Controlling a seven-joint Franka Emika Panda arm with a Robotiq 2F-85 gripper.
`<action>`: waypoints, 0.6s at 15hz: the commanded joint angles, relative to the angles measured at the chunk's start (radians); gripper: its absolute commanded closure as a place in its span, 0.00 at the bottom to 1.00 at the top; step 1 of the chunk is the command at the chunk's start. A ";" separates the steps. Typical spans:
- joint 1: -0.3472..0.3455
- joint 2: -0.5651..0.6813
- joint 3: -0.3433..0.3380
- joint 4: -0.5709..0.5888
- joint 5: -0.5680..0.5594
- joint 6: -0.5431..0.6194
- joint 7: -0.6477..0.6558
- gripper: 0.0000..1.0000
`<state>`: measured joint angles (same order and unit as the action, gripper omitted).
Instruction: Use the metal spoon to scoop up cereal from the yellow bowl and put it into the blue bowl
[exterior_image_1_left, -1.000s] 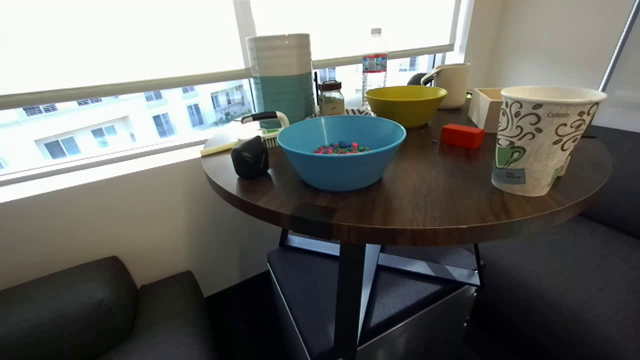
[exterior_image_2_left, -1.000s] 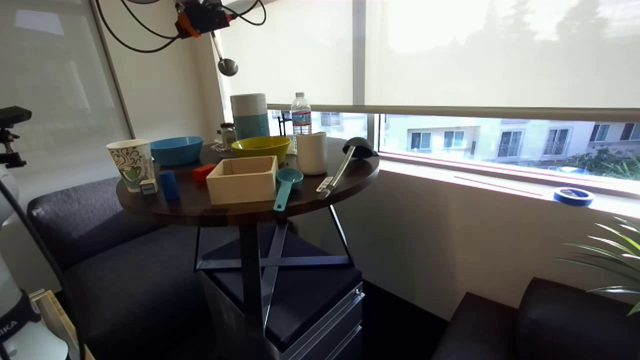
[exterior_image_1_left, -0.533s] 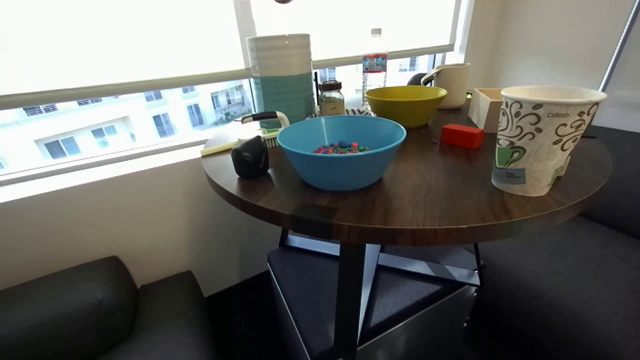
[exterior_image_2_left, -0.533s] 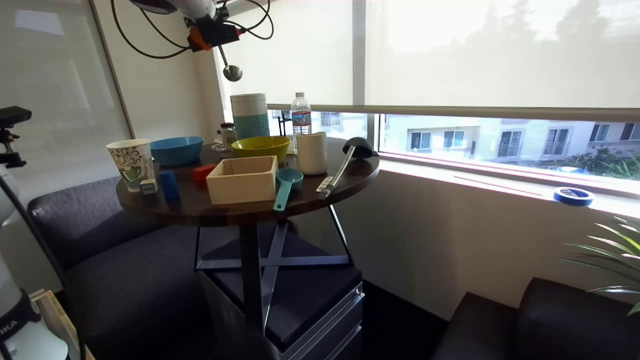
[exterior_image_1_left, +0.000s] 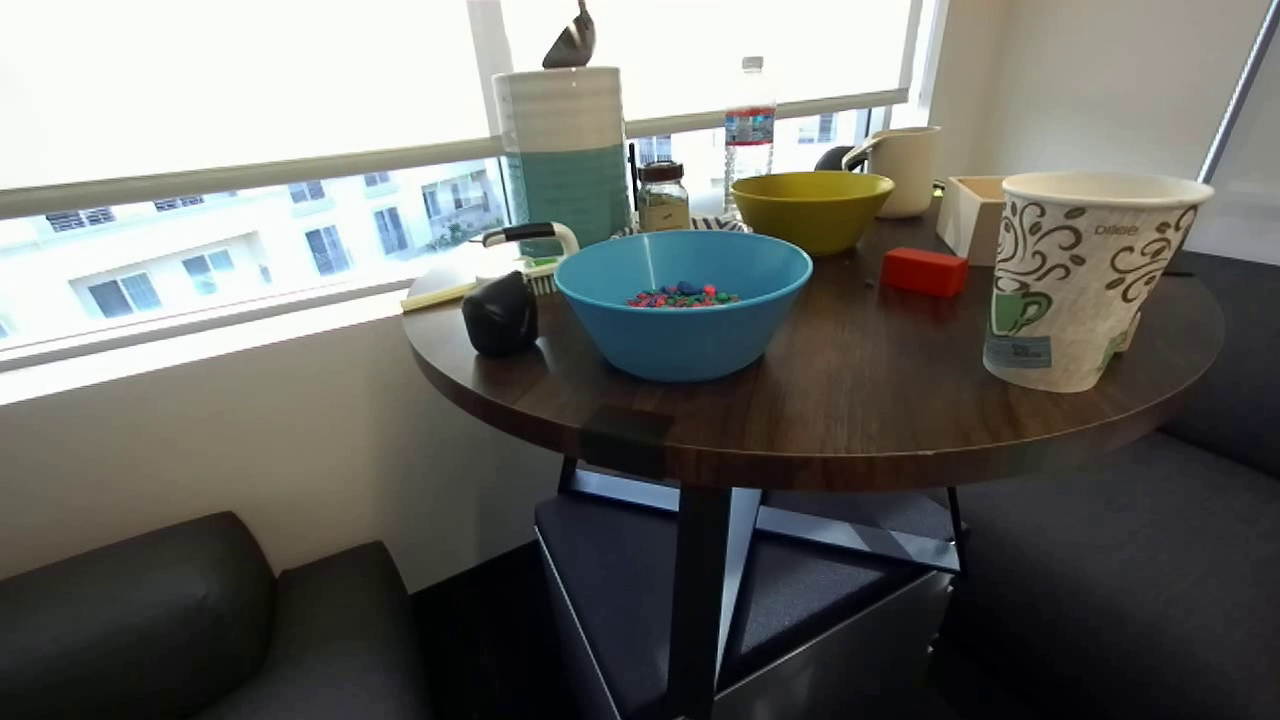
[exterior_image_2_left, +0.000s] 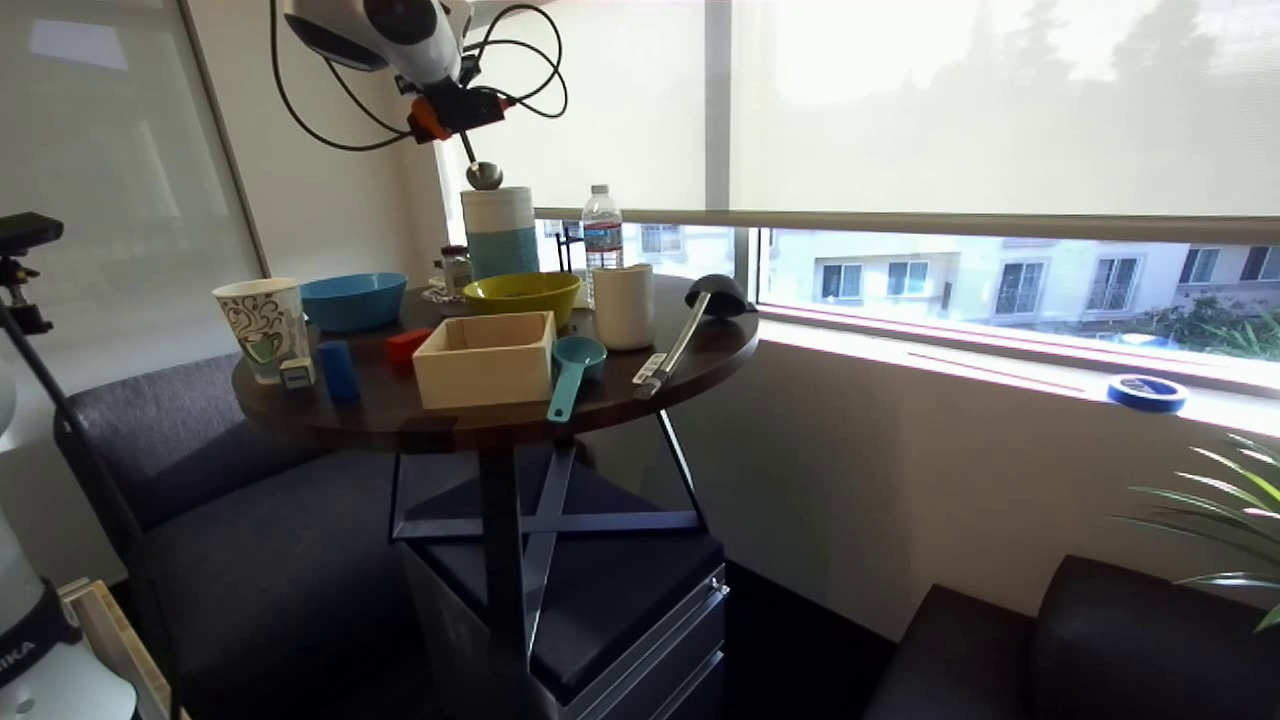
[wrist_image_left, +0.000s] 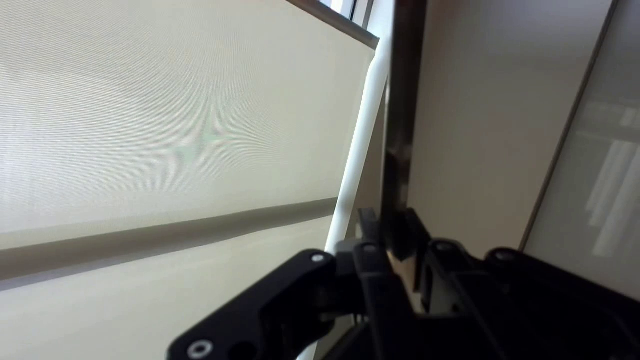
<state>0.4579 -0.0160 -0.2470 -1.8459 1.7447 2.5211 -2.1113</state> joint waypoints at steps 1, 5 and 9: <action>-0.176 0.051 0.154 0.031 0.042 -0.029 -0.041 0.96; -0.267 0.080 0.237 0.036 0.036 -0.027 -0.038 0.96; -0.297 0.068 0.268 0.005 0.001 -0.018 -0.009 0.85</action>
<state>0.1983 0.0526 -0.0170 -1.8422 1.7510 2.5019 -2.1245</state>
